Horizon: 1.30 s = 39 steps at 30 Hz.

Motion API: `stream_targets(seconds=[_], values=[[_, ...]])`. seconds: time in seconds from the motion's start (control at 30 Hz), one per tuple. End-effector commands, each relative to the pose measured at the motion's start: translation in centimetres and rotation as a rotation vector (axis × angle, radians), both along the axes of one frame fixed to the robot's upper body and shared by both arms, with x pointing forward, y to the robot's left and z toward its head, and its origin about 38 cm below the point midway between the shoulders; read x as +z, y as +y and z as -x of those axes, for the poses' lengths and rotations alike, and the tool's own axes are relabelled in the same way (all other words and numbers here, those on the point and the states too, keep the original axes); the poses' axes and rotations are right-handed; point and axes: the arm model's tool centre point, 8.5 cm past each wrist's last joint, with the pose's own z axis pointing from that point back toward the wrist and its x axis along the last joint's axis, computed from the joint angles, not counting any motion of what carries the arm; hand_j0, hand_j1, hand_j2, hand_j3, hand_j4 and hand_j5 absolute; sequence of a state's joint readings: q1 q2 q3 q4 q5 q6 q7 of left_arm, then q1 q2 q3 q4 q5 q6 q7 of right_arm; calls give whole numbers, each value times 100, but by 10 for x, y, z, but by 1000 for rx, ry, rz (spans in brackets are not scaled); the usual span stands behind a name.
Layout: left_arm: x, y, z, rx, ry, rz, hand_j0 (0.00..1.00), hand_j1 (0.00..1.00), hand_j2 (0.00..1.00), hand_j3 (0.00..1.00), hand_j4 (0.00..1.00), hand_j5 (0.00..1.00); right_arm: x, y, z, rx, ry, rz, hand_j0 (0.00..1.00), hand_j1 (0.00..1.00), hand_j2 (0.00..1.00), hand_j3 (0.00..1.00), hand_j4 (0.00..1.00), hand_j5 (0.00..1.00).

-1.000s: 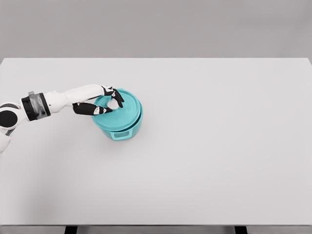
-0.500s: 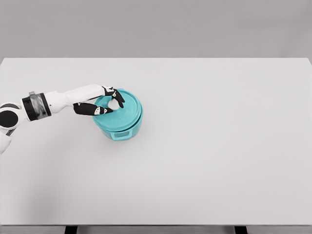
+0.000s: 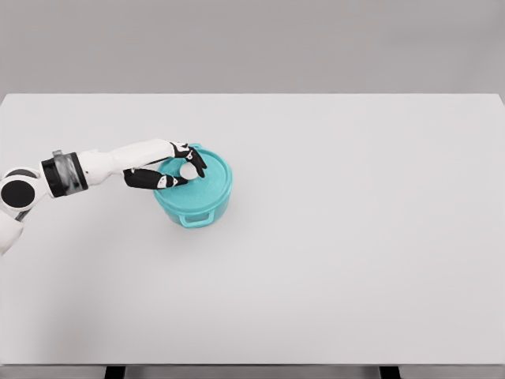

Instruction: Cover the pot with left arm

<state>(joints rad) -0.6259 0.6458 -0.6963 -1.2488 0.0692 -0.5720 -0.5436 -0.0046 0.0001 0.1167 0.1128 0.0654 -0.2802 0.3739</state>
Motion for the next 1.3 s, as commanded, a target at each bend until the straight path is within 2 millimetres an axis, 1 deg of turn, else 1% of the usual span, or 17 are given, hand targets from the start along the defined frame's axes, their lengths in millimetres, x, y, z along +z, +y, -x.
stream_targets(seconds=[0.0, 0.7, 0.8, 1.0, 1.27], values=[[-1, 1, 0, 1, 3, -2, 54, 54, 54, 54, 54, 54, 0, 0, 0, 0, 0, 0, 100, 100, 100, 100, 100, 100], [-1, 2, -1, 7, 4, -6, 55, 55, 55, 55, 55, 55, 0, 0, 0, 0, 0, 0, 100, 100, 100, 100, 100, 100], [-2, 3, -1, 8, 5, -7, 56, 56, 56, 56, 56, 56, 0, 0, 0, 1, -1, -1, 100, 100, 100, 100, 100, 100], [-2, 4, -1, 9, 7, -10, 63, 63, 63, 63, 63, 63, 0, 0, 0, 0, 0, 0, 100, 100, 100, 100, 100, 100], [-2, 4, -1, 9, 7, -10, 63, 63, 63, 63, 63, 63, 0, 0, 0, 0, 0, 0, 100, 100, 100, 100, 100, 100]])
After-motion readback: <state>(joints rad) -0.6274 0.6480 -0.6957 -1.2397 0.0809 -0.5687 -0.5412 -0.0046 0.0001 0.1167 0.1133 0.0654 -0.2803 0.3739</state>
